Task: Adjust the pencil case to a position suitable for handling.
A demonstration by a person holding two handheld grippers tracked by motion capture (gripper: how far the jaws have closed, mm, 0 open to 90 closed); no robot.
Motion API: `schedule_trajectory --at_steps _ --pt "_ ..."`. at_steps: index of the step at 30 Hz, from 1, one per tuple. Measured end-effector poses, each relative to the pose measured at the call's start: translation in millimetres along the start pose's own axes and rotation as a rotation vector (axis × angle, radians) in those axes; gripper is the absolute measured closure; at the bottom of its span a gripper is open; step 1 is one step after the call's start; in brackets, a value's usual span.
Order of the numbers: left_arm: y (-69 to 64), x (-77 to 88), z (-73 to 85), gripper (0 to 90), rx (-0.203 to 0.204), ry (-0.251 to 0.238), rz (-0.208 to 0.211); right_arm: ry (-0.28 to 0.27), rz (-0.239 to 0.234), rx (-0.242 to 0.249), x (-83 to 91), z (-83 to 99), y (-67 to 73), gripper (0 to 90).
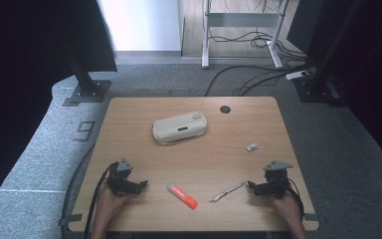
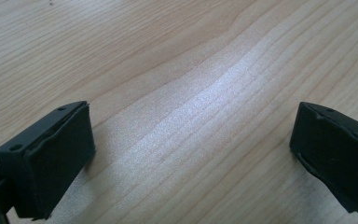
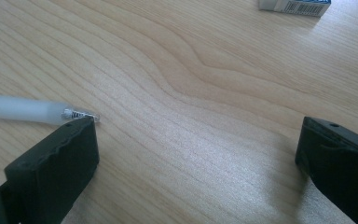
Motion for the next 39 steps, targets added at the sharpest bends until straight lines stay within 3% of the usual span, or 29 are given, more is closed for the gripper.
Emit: schedule_trajectory --at_steps 17,27,33,39 --pt "-3.6 -4.8 -4.0 0.0 0.028 0.0 -0.033 0.001 0.009 -0.009 -1.0 -0.7 0.0 0.0" --pt "-5.2 -4.4 -5.4 2.4 0.023 0.002 -0.026 0.0 0.012 -0.008 -2.0 -1.5 -0.5 0.0" --pt "-12.3 -5.0 -10.9 2.5 0.006 0.007 0.003 0.0 0.012 -0.01 -2.2 -1.6 -0.4 0.0" --pt "-17.5 -3.2 -23.1 2.4 -0.008 -0.02 0.047 -0.001 0.012 -0.012 -2.4 -1.9 -0.4 0.0"
Point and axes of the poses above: each handheld gripper's, and its own axes: x roughly backward along the jaws, z roughly out of its underside, y roughly to its left, the point moved 10 cm from there along -x, roughly forward along the jaws, and after that the axes turned 8 degrees about -y, right-handed, at the moved point
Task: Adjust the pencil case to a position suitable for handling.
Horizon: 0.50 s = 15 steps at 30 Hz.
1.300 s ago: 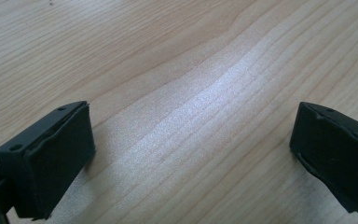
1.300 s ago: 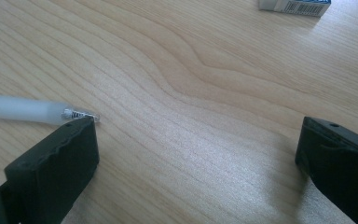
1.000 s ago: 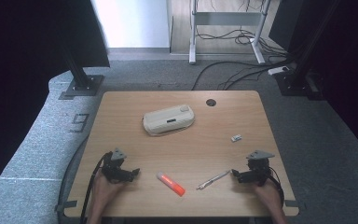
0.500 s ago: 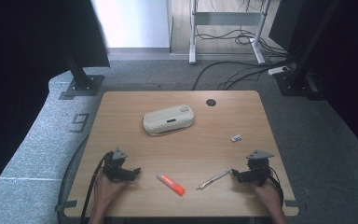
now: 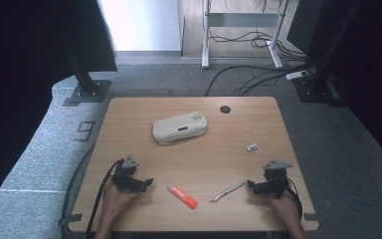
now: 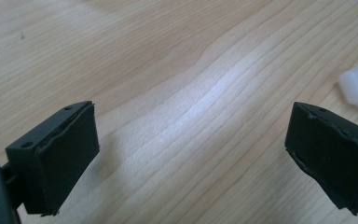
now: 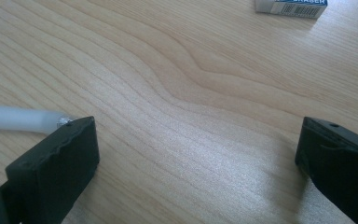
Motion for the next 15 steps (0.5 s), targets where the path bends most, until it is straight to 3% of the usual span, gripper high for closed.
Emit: schedule_trajectory --at_steps 15 --pt "-6.4 -9.4 -34.5 3.7 -0.025 -0.019 0.048 0.001 -0.001 0.001 -0.4 -0.3 -0.2 0.0"
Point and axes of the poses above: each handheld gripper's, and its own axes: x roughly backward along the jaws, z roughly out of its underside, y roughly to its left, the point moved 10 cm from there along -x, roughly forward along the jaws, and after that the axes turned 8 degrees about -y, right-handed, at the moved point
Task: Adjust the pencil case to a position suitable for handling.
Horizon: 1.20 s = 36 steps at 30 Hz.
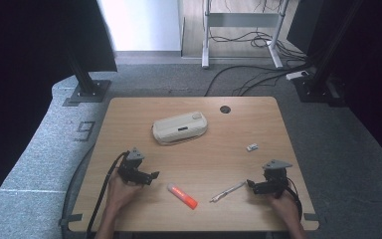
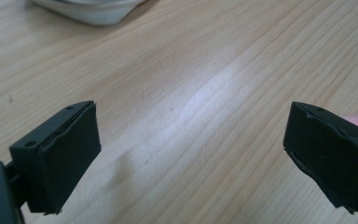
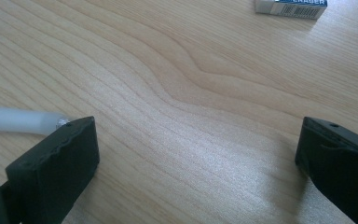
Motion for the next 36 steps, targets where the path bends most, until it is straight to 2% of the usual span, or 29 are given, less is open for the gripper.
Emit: schedule_trajectory --at_steps 6,13,16,18,25,27,28,31,34,36 --pt "0.3 -8.0 -12.4 4.4 -0.014 0.011 0.016 0.0 0.0 0.0 0.0 0.0 0.0 0.0" --pt "1.4 -13.7 -28.1 6.0 -0.01 0.004 0.043 0.0 0.0 0.0 0.0 0.0 0.0 0.0" --pt "3.4 -15.8 -34.9 6.7 -0.022 0.011 0.04 0.0 0.0 0.0 0.0 0.0 0.0 0.0" --pt "3.1 -17.0 -38.7 6.9 -0.01 0.013 0.052 0.0 0.0 0.0 0.0 0.0 0.0 0.0" --pt "5.9 -26.0 -50.2 7.6 -0.037 0.033 0.056 0.0 0.0 0.0 0.0 0.0 0.0 0.0" --pt "6.2 -28.3 -53.9 8.1 -0.037 0.023 0.065 0.0 0.0 -0.001 0.0 0.0 0.0 0.0" --pt "6.8 -30.9 -57.4 8.2 -0.026 0.021 0.082 0.0 0.0 0.0 0.0 0.0 0.0 0.0" --pt "9.0 -33.6 -60.3 8.5 -0.039 0.032 0.074 0.0 0.0 0.0 0.0 0.0 0.0 0.0" --pt "8.5 -37.2 -66.7 9.2 -0.024 0.016 0.104 -0.001 0.001 -0.001 -0.3 -0.2 -0.1 0.0" --pt "11.2 -40.6 -69.2 9.4 -0.036 0.023 0.096 -0.002 0.001 0.0 -0.5 -0.4 -0.1 0.0"
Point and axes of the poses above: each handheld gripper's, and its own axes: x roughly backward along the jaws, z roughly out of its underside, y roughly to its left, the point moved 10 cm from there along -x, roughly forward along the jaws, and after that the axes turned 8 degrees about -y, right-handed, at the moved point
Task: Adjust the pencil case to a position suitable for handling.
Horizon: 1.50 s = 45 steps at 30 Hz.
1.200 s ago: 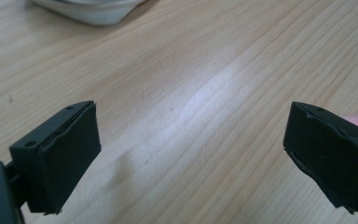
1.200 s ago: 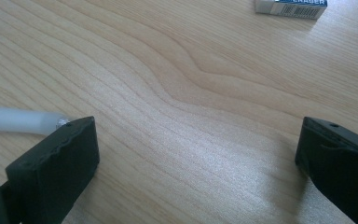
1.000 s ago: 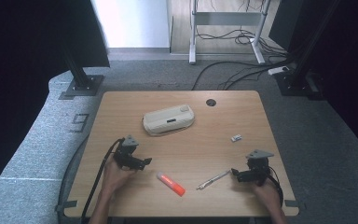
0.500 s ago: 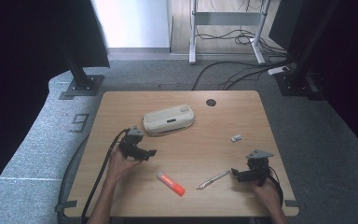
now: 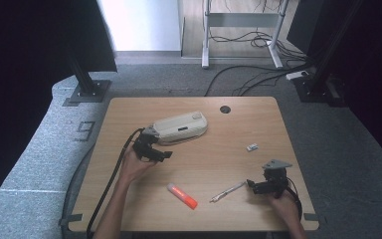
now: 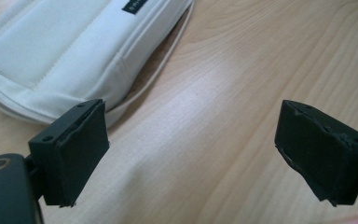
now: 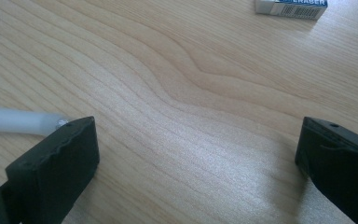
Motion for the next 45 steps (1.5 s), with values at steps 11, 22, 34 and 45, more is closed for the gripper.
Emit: schedule_trajectory --at_steps 11,22,34,45 --pt "14.5 -15.0 -15.8 12.1 -0.008 0.016 -0.011 0.0 0.0 0.0 0.0 0.0 0.0 0.0" --pt "27.0 -27.8 -31.8 13.5 0.01 0.027 0.012 0.0 0.0 0.0 0.0 0.0 0.0 0.0" --pt "44.2 -53.5 -37.8 14.7 -0.001 0.055 0.014 0.0 0.0 0.001 0.0 0.0 0.0 0.0" --pt "52.2 -69.5 -23.1 17.4 0.005 0.074 0.021 0.0 0.0 0.001 0.0 0.0 -0.1 0.0"
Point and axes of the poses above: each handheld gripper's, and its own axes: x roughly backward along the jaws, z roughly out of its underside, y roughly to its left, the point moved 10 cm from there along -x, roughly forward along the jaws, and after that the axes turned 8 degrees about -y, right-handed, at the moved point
